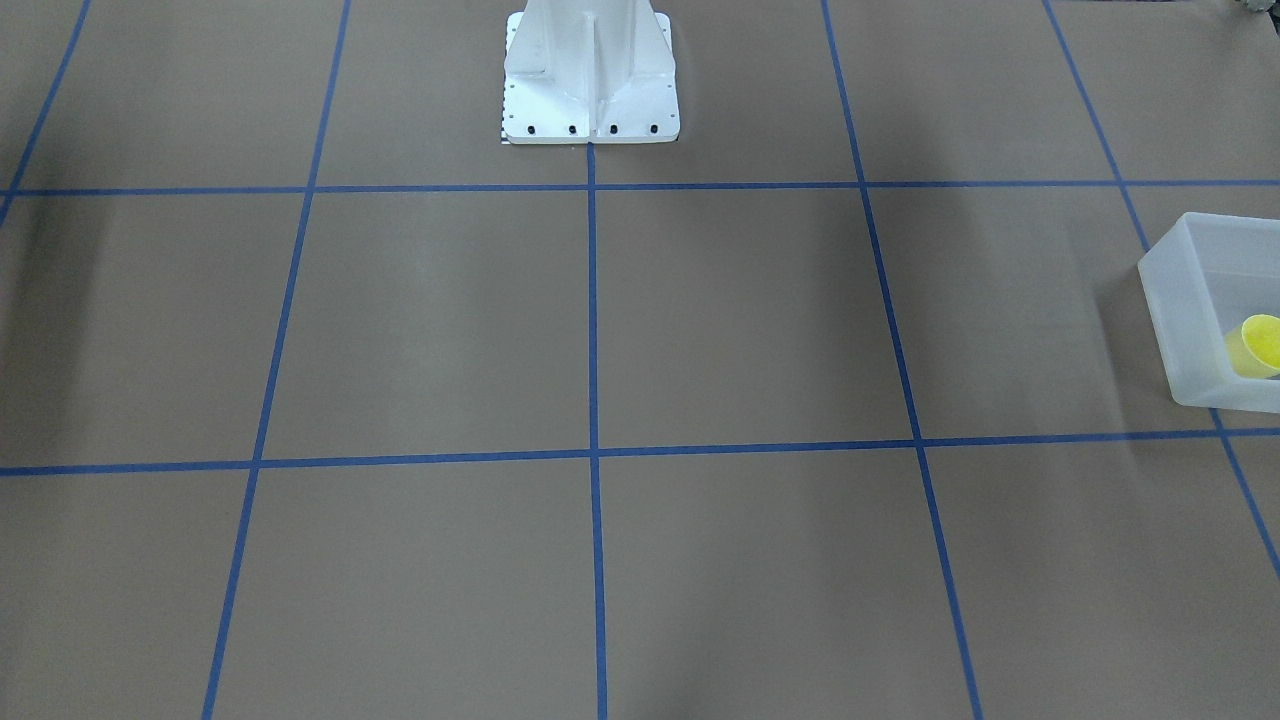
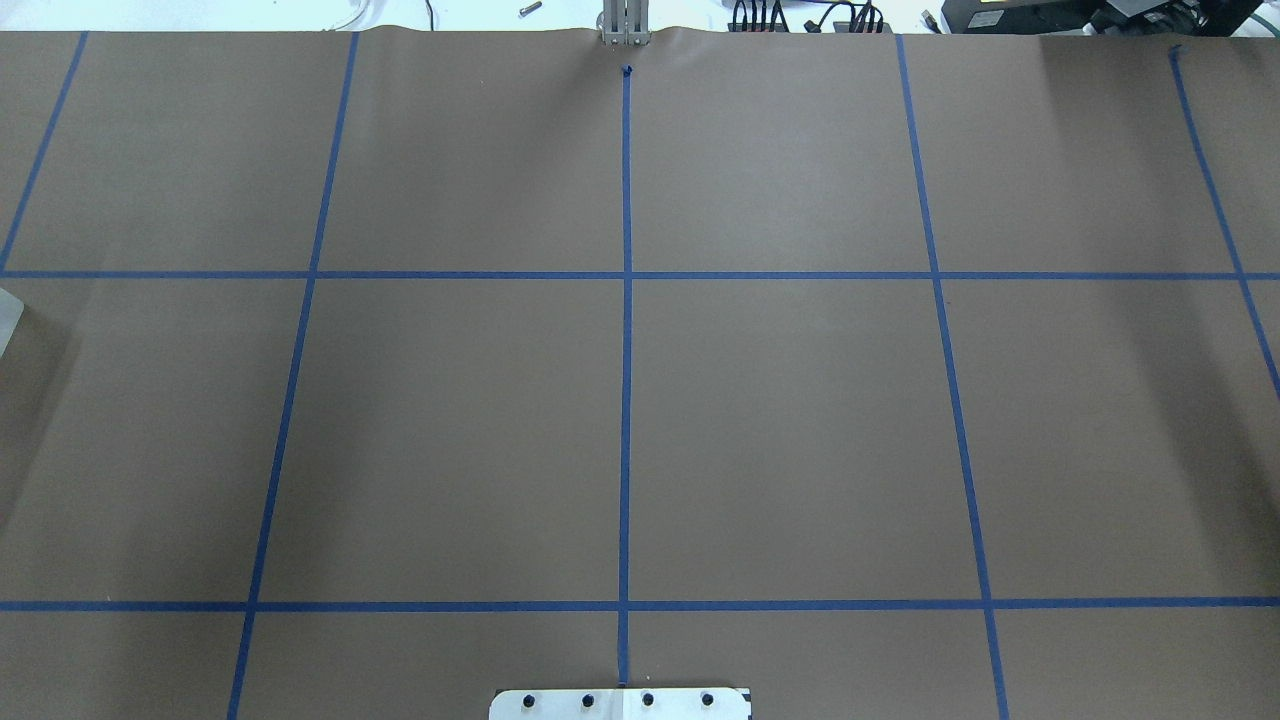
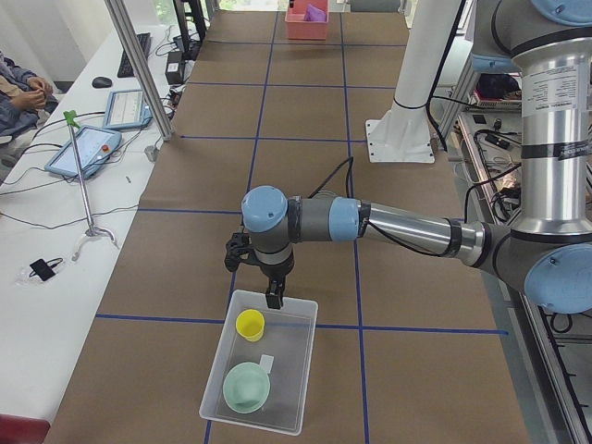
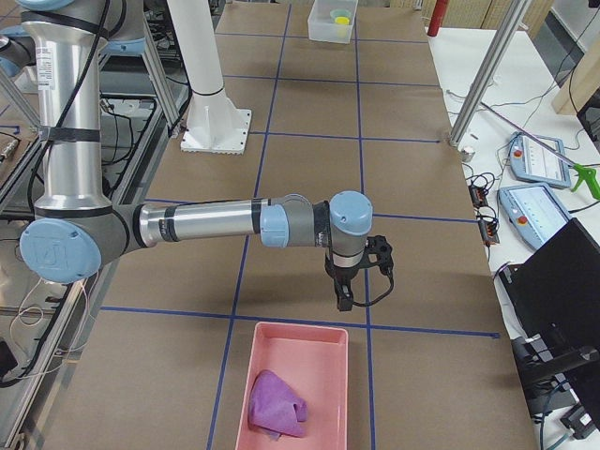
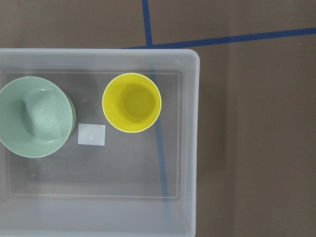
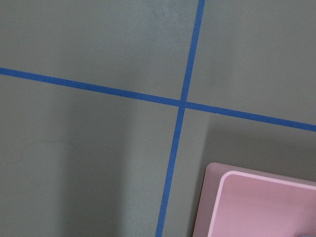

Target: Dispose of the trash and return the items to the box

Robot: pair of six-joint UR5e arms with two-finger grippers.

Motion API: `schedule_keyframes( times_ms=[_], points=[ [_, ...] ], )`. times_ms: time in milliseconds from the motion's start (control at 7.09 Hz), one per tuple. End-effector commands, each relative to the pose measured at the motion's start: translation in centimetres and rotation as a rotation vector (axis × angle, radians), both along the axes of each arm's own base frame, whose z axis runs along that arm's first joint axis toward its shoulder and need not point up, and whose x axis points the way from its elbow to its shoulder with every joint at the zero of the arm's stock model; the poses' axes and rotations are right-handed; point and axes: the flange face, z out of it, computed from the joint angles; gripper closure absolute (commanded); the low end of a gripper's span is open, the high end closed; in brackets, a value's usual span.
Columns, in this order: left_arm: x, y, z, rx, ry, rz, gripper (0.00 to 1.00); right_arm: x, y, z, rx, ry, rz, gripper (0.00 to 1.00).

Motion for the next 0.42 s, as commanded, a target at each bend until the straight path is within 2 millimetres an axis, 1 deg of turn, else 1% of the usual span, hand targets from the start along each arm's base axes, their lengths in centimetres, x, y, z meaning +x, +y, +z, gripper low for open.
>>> schedule_keyframes(
  times_ms=[0,282],
  points=[
    [0.0,-0.03,-0.01,0.002,0.0,0.0,0.01,-0.06,-0.06,-0.07,0.001,0.0,0.0,0.0],
    [0.0,-0.04,-0.1,0.005,0.0,0.0,0.02,-0.05,-0.07,-0.21,0.004,0.001,0.0,0.0]
  ],
)
